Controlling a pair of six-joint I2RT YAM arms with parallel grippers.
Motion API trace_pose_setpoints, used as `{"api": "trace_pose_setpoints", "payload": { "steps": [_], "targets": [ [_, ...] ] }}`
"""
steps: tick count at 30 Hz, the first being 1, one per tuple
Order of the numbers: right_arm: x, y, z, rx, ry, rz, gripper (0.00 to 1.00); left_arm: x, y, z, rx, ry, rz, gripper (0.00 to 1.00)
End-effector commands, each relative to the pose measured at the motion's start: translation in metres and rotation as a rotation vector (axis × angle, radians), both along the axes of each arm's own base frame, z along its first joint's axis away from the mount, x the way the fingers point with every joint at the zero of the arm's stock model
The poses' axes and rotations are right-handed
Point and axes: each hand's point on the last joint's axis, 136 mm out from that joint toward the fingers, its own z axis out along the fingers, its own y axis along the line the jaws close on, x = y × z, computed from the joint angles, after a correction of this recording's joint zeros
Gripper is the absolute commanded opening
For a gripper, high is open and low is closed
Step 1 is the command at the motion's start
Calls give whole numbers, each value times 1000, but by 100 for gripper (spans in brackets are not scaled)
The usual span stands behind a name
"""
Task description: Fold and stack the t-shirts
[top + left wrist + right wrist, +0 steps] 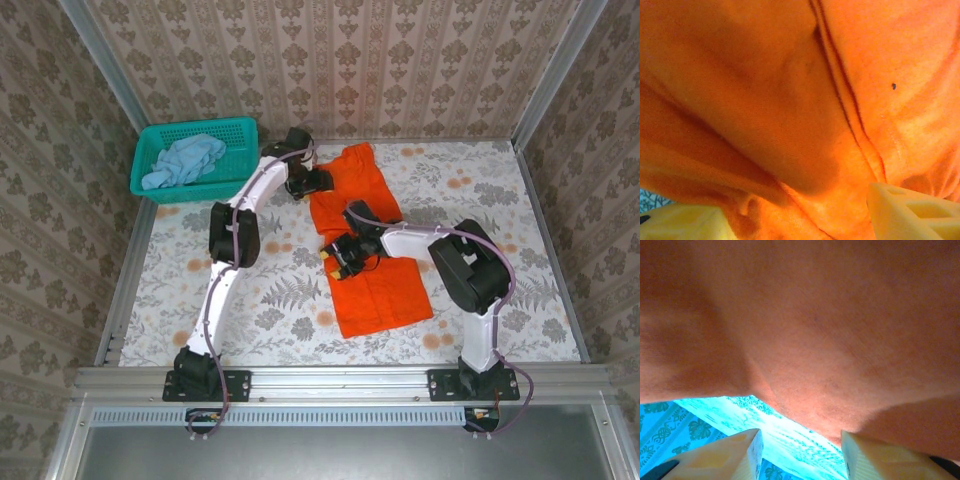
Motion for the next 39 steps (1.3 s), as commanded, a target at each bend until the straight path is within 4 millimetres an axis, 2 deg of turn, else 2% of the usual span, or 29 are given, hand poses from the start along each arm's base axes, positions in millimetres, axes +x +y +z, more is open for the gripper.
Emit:
{"api": "trace_pose_setpoints", "payload": {
  "steps": [1,4,10,12,15,18,22,24,28,31,33,36,39],
  "targets": [
    [-31,-1,-35,-97,160,-64,49,13,-35,-43,-109,-38,-51,67],
    [-31,19,-35,-98,151,-57,49,27,-34,-37,-141,-84,-53,68],
    [-27,55,-23,-116,71,-71,52,54,-33,-15,-223,-176,-33,72],
    [-28,60,-21,-119,53,-71,54,57,-33,-14,-241,-178,-18,73],
    [-26,57,-16,-127,18,-58,58,59,-36,-10,-253,-190,-21,75],
    [-15,43,0,-108,-32,-27,62,59,-20,-3,-159,-210,-20,81],
    [15,18,37,-65,-129,66,65,59,16,24,14,-252,33,93],
    [27,9,56,-33,-178,110,65,54,33,39,86,-255,71,96],
    [47,-31,88,-39,-273,70,65,45,59,71,196,-282,122,100],
    [58,-60,106,-91,-345,43,65,36,71,84,252,-278,146,99],
    [62,-75,107,-156,-383,21,64,30,72,86,279,-270,137,97],
    [73,-100,96,-265,-425,-21,55,17,60,76,243,-224,85,84],
    [95,-129,90,-380,-478,-51,37,8,46,65,207,-195,29,63]
  ]
}}
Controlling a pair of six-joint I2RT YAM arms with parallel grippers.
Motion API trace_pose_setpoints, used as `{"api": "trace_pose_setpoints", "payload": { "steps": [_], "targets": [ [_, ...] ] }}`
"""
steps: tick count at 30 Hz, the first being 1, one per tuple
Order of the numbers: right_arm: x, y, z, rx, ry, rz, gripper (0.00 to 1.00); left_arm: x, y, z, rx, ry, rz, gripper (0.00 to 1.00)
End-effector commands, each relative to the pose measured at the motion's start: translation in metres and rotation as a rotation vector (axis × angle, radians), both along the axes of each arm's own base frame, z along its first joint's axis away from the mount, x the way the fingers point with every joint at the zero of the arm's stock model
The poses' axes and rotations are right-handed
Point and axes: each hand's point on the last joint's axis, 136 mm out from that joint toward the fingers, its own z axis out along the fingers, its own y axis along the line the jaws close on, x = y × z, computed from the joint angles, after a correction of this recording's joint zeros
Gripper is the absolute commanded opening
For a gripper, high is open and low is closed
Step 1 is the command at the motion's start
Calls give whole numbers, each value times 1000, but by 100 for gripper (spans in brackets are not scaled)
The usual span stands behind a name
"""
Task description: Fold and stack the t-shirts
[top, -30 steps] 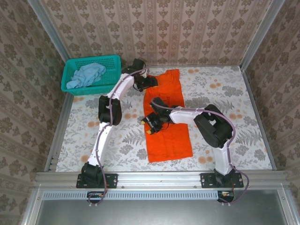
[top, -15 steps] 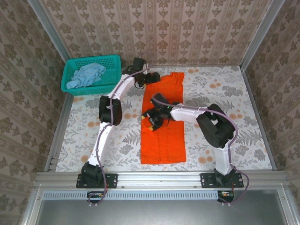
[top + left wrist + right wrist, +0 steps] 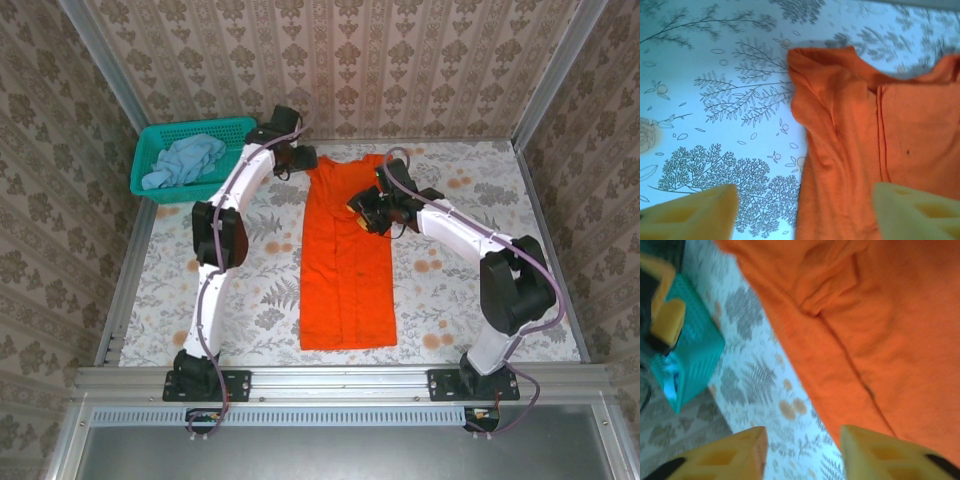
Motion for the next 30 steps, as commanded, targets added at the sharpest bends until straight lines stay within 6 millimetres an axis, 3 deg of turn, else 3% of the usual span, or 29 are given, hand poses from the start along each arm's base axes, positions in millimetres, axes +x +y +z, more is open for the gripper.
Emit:
{"api": "trace_pose_setpoints", "payload": {
  "steps": [1,5,10,15,22,30],
  "targets": [
    [22,-48,-26,-214,-34,-68,32,-23,-11,-19,-1,83,-78,55],
    [66,-62,-40,-316,-78,-37,25,-19,-28,-19,-66,64,-129,34],
    [119,-68,-55,-298,-120,-54,16,-8,-46,-18,-119,36,-139,28],
    [159,-60,-77,-284,-91,-22,12,0,-45,-37,-99,42,-109,22],
    [187,-62,-111,-269,-33,-46,11,24,-34,-64,-129,42,-63,22],
    [210,-77,-134,-235,6,-99,14,66,-18,-70,-213,-46,16,28]
  ]
}}
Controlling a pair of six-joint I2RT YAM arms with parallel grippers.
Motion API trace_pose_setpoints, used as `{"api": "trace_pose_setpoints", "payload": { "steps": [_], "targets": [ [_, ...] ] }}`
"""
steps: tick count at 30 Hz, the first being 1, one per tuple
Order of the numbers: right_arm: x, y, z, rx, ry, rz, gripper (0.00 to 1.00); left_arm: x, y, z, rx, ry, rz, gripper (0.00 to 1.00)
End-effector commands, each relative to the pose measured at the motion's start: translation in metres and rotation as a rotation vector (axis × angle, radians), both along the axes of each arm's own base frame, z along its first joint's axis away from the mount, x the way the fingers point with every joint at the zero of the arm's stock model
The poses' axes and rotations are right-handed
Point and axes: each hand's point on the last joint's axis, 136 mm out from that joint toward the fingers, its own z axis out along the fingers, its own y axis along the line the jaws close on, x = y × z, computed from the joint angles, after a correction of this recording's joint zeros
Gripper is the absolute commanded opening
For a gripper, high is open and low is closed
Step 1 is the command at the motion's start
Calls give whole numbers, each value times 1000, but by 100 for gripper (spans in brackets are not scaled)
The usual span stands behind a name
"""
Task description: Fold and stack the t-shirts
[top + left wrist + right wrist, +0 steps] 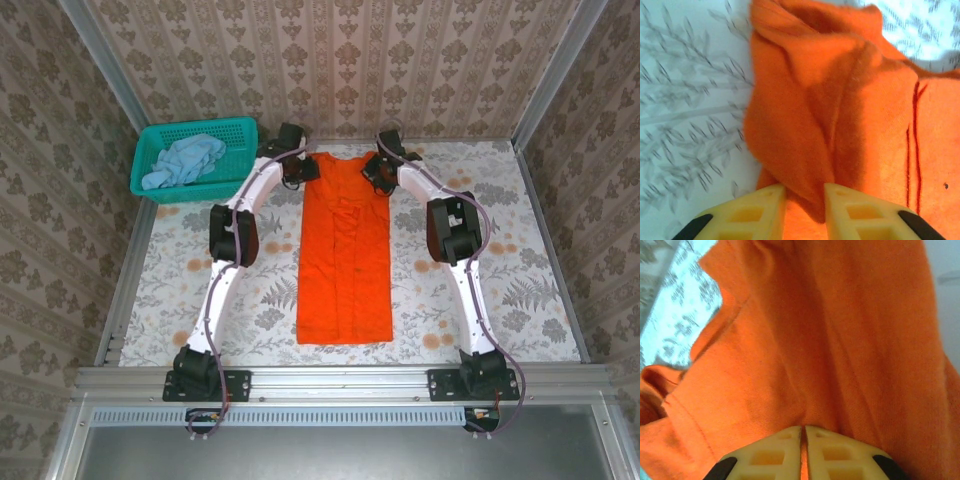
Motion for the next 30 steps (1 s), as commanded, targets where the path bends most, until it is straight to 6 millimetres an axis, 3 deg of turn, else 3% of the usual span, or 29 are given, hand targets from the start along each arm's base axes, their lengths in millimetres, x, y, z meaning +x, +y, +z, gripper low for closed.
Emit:
{"api": "trace_pose_setpoints", "payload": {
  "steps": [1,4,6,8,11,17,20,23,26,30],
  "targets": [
    [1,-14,-23,27,74,-42,15,28,9,8,-67,-68,66,32],
    [14,-15,-15,56,57,-33,20,39,4,25,-133,-117,72,51],
    [20,-12,-1,71,43,-20,26,41,-2,44,-165,-150,53,65],
    [26,-8,23,91,1,-6,38,38,-3,69,-155,-185,36,77],
    [25,-6,62,83,-54,18,55,28,5,102,-117,-214,50,86],
    [-3,-25,126,-25,-120,64,65,-8,17,144,-30,-226,78,93],
    [-27,-43,147,-76,-175,26,71,-34,21,158,11,-230,69,95],
    [-61,-55,148,-92,-154,6,73,-72,25,162,42,-210,36,95],
    [-109,-60,131,-96,-82,23,73,-121,28,153,35,-146,-44,89],
    [-196,-54,92,-40,73,113,67,-210,31,116,-12,58,-195,73]
  ]
}}
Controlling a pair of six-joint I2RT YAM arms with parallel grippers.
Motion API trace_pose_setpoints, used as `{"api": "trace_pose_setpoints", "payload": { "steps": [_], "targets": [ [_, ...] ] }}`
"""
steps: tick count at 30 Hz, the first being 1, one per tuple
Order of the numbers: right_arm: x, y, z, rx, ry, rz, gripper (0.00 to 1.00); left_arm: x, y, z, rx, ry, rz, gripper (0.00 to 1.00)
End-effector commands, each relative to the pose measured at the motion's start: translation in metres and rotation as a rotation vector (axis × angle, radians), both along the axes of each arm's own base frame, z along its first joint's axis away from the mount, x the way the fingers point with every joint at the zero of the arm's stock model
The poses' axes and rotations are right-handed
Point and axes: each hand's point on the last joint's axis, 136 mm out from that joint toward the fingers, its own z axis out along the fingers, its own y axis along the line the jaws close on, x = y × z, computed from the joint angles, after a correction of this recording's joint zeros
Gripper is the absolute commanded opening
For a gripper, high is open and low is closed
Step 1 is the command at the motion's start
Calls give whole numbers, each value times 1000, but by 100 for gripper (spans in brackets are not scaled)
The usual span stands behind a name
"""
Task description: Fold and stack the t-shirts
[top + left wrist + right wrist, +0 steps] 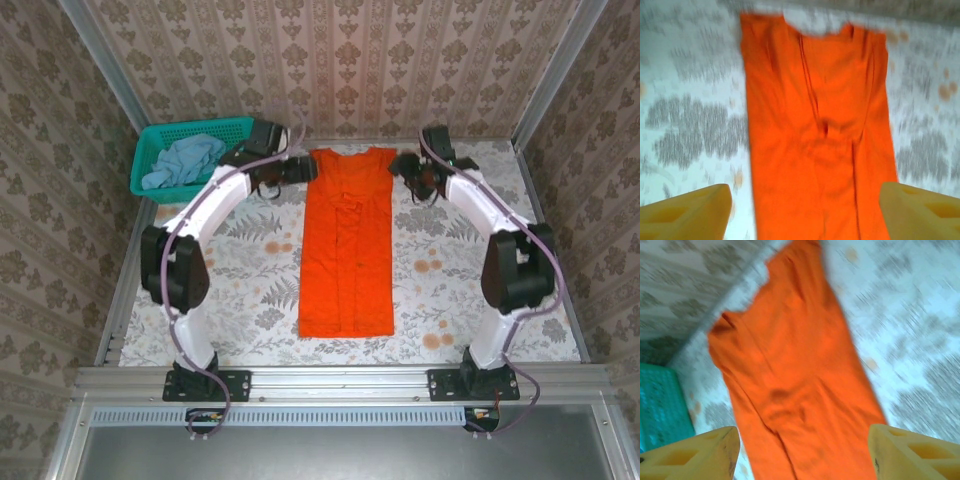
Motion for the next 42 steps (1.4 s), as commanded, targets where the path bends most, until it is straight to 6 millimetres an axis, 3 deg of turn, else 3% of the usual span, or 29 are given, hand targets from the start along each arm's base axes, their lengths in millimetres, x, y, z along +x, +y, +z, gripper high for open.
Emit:
{"api": "trace_pose_setpoints", "payload": {
  "steps": [1,4,7,10,13,16,21,31,36,42],
  "targets": [
    [-75,8,-48,30,183,106,65,-78,4,-47,-5,224,-151,71],
    [-156,24,-75,63,340,228,59,-153,13,-78,-15,403,-230,66],
    [-223,43,-92,96,448,364,57,-218,14,-95,-59,548,-305,66],
    [-272,60,-108,139,523,463,52,-257,11,-102,-142,649,-329,65],
    [-297,66,-115,133,545,510,50,-285,8,-112,-158,720,-355,64],
    [-308,70,-125,138,557,510,48,-307,9,-128,-126,777,-372,63],
    [-314,68,-135,116,579,512,46,-325,17,-150,-95,822,-334,58],
    [-319,82,-139,145,572,561,33,-337,15,-175,-64,854,-328,47],
    [-326,79,-149,146,612,548,25,-334,12,-182,-54,860,-319,39],
    [-331,71,-153,114,633,527,12,-333,14,-188,-21,863,-309,19]
  ]
}}
